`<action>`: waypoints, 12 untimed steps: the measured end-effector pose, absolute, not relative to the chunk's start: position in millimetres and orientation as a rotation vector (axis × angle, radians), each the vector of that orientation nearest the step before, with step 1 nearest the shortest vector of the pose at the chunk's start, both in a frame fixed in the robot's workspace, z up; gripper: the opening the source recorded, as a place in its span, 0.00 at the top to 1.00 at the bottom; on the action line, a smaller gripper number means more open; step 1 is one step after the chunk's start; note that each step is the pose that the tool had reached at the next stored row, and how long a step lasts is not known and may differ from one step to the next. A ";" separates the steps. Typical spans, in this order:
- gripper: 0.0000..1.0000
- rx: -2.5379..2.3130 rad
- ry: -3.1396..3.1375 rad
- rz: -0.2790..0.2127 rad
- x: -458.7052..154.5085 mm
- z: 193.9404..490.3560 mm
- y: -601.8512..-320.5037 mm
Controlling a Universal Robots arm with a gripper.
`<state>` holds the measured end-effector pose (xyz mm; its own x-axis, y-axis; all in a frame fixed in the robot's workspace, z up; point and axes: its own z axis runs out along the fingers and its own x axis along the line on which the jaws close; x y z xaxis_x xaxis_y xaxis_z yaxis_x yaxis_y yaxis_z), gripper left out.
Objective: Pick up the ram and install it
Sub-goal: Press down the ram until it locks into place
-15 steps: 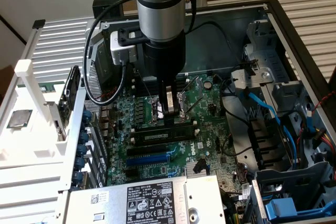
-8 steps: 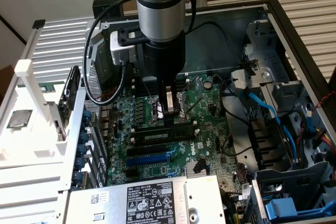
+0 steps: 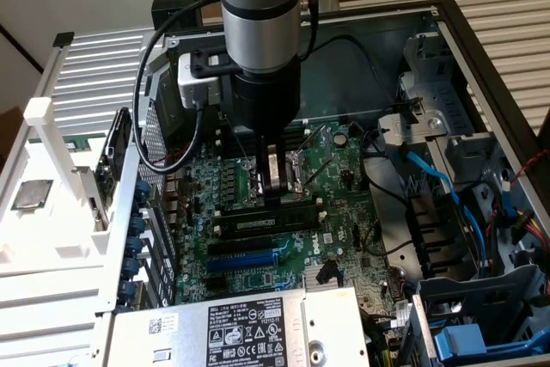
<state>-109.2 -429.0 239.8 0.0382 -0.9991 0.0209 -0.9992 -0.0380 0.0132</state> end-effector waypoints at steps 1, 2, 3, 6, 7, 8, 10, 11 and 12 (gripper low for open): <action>0.90 2.244 -2.164 0.008 -109.3 239.3 -428.6; 0.90 2.241 -2.166 0.007 -109.4 238.9 -428.1; 0.90 2.239 -2.168 0.006 -109.4 238.4 -427.6; 0.90 2.230 -2.175 0.004 -109.4 236.8 -426.0; 0.90 2.228 -2.176 0.004 -109.5 236.5 -425.9; 0.90 2.226 -2.177 0.003 -109.5 236.6 -426.0; 0.90 2.223 -2.179 0.002 -109.6 236.5 -425.9; 0.90 2.223 -2.180 0.001 -109.6 236.4 -425.9; 0.90 2.222 -2.181 0.001 -109.5 236.3 -425.9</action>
<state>-109.5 -425.9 236.3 0.0189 -0.9996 0.0206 -0.9996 -0.0185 0.0198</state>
